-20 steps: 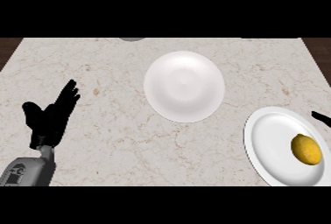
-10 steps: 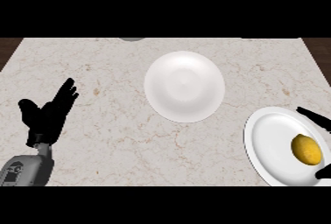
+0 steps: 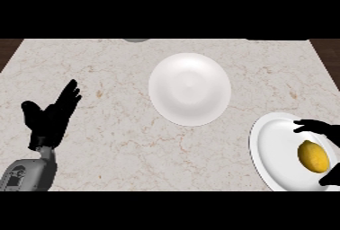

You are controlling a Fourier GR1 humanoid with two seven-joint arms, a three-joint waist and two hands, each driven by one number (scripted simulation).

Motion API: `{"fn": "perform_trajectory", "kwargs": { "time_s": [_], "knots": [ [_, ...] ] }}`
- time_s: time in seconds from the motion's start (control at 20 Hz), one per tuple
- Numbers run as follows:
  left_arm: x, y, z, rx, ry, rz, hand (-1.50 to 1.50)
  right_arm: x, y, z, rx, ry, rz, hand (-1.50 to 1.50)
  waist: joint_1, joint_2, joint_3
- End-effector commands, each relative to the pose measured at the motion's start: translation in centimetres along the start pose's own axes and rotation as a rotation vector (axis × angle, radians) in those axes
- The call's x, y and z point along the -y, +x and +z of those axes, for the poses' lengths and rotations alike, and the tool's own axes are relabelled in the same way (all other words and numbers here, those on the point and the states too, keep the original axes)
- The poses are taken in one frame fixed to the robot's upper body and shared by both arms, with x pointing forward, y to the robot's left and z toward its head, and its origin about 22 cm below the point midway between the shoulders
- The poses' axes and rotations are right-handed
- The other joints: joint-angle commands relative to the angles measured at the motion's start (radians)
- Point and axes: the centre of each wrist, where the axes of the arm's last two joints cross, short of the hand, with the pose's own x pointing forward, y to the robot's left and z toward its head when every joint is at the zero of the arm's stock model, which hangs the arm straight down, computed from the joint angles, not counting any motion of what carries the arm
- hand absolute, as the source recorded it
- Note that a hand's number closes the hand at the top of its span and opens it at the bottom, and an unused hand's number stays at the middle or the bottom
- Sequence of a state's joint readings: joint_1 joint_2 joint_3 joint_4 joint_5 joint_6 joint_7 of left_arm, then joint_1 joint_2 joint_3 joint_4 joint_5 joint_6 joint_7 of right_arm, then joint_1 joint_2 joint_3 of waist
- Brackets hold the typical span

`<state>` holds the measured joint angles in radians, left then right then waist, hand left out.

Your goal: Pick the lemon from the plate and place it in the plate

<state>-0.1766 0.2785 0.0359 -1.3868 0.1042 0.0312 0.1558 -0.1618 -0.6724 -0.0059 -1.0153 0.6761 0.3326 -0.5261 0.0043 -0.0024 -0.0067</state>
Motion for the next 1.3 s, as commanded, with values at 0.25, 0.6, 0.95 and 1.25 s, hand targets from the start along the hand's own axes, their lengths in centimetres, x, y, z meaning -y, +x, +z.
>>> {"fn": "perform_trajectory", "kwargs": {
  "time_s": [0.25, 0.6, 0.95, 1.25],
  "knots": [
    [1.1, 0.1, 1.0, 0.005, -0.009, 0.003, 0.0, -1.3, 1.5, -0.5, 0.094, 0.018, -0.009, 1.5, -0.004, 0.001, 0.007],
    [0.1, -0.3, 1.1, -0.008, 0.017, -0.013, 0.0, 0.0, 1.7, 1.6, 0.081, -0.213, 0.074, 1.5, -0.013, -0.002, 0.006],
    [2.1, 0.6, -0.1, 0.019, -0.076, -0.019, 0.0, -4.0, 20.8, -11.8, 0.141, -0.318, 0.007, 1.5, 0.109, 0.005, -0.004],
    [2.7, 0.4, -0.4, -0.003, -0.083, -0.017, 0.0, -0.3, 30.4, -12.7, 0.081, -0.708, 0.022, 1.5, 0.098, -0.009, -0.003]
  ]
}}
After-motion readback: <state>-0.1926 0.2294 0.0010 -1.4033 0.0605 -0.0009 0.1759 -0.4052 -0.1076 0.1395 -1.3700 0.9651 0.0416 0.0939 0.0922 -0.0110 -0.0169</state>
